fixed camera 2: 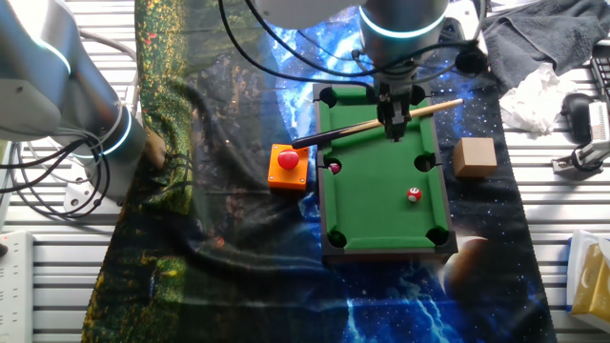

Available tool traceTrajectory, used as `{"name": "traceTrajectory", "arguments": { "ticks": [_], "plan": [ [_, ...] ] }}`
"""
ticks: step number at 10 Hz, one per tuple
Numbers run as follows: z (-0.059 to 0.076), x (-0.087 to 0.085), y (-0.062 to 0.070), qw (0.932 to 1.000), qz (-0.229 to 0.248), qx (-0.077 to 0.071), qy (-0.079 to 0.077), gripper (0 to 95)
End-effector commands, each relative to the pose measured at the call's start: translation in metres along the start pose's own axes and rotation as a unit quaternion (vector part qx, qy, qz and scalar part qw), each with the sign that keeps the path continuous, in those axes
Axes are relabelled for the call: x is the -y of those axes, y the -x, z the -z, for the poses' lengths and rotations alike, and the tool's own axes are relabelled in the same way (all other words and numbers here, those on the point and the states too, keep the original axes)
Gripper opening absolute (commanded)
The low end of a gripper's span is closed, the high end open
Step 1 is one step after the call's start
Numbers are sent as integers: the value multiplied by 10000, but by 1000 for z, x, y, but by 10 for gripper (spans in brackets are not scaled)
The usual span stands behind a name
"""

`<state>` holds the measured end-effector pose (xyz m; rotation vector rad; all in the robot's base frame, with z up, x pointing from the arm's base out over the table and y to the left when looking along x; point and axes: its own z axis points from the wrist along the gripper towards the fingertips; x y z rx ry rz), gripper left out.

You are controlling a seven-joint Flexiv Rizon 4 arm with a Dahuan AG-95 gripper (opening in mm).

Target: Hit the pool ball

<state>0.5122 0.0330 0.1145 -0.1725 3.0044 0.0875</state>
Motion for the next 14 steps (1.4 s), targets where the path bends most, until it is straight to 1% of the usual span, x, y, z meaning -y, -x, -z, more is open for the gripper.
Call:
{"name": "traceTrajectory", "arguments": {
  "ticks": [1, 4, 5, 7, 12, 14],
  "plan": [
    [-8, 0, -1, 10000, 9, 12, 6, 570],
    [-16, -2, -1, 10000, -34, -2, 5, 570],
    [-18, -3, -2, 10000, -62, -7, 5, 380],
    [-21, -5, -2, 9999, -105, -19, 2, 380],
    [-33, -13, -3, 9998, -185, -15, 0, 380],
    [-35, -14, -3, 9998, -189, -17, -7, 380]
  ]
}}
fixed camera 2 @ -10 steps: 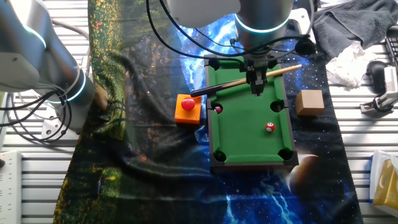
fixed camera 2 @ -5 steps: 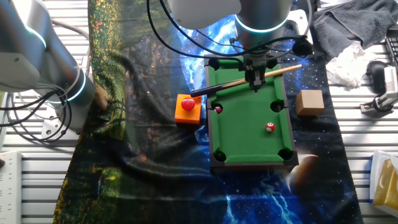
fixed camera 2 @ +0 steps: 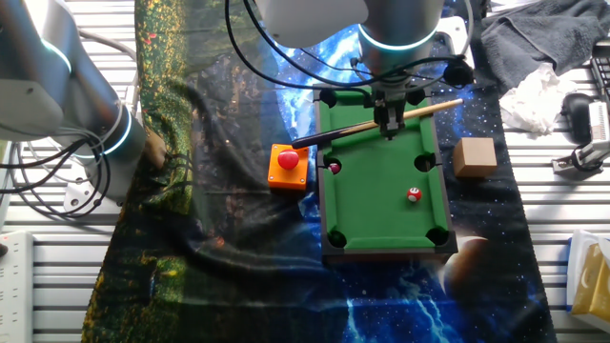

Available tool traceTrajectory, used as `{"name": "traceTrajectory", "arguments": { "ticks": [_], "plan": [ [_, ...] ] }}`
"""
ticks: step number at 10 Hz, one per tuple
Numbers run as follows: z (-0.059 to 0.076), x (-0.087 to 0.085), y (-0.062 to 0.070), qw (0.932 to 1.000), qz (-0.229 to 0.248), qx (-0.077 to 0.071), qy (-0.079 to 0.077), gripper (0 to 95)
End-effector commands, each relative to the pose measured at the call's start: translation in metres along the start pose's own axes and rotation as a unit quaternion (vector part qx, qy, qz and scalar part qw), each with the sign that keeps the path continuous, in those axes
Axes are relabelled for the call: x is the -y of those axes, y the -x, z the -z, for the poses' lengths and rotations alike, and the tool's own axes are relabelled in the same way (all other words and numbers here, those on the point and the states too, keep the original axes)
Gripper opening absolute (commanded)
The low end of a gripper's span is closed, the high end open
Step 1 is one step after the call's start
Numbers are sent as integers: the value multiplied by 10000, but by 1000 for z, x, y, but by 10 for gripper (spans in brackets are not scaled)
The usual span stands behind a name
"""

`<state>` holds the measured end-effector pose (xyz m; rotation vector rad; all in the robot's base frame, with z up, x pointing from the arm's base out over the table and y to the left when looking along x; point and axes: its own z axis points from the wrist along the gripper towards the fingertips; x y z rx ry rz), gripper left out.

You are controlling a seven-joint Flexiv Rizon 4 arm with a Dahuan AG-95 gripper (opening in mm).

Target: Hit the pool ball

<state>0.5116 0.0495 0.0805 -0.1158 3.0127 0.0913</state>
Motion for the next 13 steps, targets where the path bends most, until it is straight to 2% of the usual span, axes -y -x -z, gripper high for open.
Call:
{"name": "traceTrajectory", "arguments": {
  "ticks": [1, 8, 9, 10, 11, 13],
  "plan": [
    [0, 0, 0, 10000, 1, 4, -18, 380],
    [-3, 0, 0, 10000, -24, 24, -37, 380],
    [-4, 0, -1, 10000, -23, 16, -43, 190],
    [-4, 0, -1, 10000, -27, 15, -48, 190],
    [-5, 0, -1, 10000, -16, 17, -58, 0],
    [-5, 0, -1, 9999, 137, 13, -83, 0]
  ]
}}
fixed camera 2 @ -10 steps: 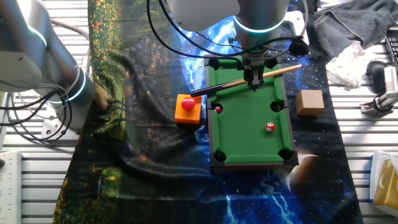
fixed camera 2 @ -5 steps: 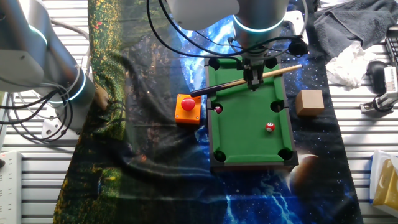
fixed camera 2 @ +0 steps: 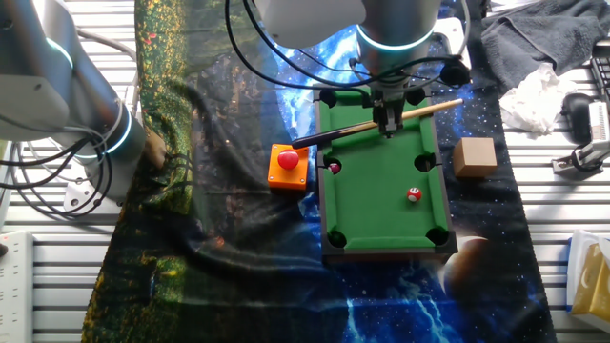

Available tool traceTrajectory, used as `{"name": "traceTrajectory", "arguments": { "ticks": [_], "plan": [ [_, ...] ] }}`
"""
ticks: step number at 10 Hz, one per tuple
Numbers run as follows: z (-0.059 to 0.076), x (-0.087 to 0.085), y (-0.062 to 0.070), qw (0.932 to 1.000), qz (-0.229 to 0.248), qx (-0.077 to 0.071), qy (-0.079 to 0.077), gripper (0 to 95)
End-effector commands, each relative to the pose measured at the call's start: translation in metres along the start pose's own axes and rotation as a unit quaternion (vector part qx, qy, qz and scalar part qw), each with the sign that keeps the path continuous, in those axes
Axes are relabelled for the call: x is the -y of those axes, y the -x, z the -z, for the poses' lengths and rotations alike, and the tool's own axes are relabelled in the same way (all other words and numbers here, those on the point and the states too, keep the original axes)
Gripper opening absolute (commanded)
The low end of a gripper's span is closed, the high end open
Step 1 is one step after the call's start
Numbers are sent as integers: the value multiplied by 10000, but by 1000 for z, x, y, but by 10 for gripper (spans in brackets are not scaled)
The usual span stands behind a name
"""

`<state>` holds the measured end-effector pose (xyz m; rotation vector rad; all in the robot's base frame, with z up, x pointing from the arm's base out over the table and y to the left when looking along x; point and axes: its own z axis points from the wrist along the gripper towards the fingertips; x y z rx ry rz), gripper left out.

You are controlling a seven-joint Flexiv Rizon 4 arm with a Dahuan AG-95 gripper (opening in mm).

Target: Hit the pool ball

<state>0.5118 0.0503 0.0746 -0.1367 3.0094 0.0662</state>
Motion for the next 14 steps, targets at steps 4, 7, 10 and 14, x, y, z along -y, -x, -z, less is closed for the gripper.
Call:
{"name": "traceTrajectory", "arguments": {
  "ticks": [4, 7, 10, 14],
  "plan": [
    [1, 0, 0, 9999, 150, 4, -4, 0],
    [1, 0, 0, 9999, 150, 4, -4, 0],
    [1, 0, 0, 9999, 150, 4, -4, 0],
    [1, 0, 0, 9999, 150, 4, -4, 0]
  ]
}}
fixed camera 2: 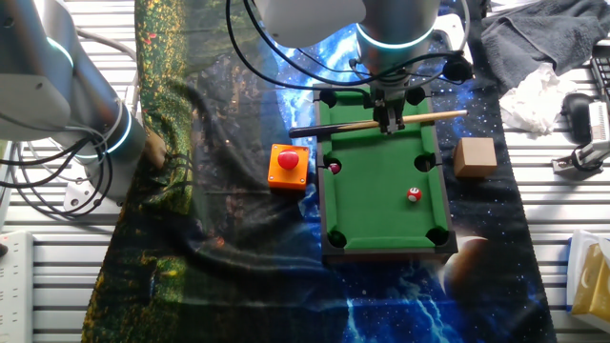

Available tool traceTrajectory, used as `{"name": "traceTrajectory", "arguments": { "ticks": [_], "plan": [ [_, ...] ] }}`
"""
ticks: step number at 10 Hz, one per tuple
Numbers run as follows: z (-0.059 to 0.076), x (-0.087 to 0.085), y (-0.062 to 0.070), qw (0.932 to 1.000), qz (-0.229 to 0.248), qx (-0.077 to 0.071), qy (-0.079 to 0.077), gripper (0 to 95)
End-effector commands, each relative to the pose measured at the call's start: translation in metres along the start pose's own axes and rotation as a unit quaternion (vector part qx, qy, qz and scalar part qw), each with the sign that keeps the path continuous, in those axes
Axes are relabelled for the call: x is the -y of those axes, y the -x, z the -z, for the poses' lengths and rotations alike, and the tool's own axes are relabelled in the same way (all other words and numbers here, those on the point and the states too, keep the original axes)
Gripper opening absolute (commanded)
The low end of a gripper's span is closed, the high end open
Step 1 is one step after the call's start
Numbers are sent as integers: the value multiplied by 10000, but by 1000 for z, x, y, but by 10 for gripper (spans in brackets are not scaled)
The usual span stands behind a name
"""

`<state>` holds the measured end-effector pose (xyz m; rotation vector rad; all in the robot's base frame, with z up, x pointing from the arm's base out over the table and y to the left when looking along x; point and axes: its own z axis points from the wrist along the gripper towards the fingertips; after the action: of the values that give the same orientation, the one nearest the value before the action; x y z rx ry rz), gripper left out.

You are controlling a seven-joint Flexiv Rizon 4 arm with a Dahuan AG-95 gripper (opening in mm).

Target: Hit the pool ball

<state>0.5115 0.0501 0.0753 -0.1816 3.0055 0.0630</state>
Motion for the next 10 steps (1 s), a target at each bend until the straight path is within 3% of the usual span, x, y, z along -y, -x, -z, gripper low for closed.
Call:
{"name": "traceTrajectory", "arguments": {
  "ticks": [1, 6, 7, 10],
  "plan": [
    [0, 0, 0, 10000, 1, 0, -2, 0],
    [0, 0, 0, 10000, 1, 0, -2, 0],
    [49, 20, 4, 9994, 304, -124, 146, 0],
    [48, 14, 4, 9995, 265, -116, 137, 0]
  ]
}}
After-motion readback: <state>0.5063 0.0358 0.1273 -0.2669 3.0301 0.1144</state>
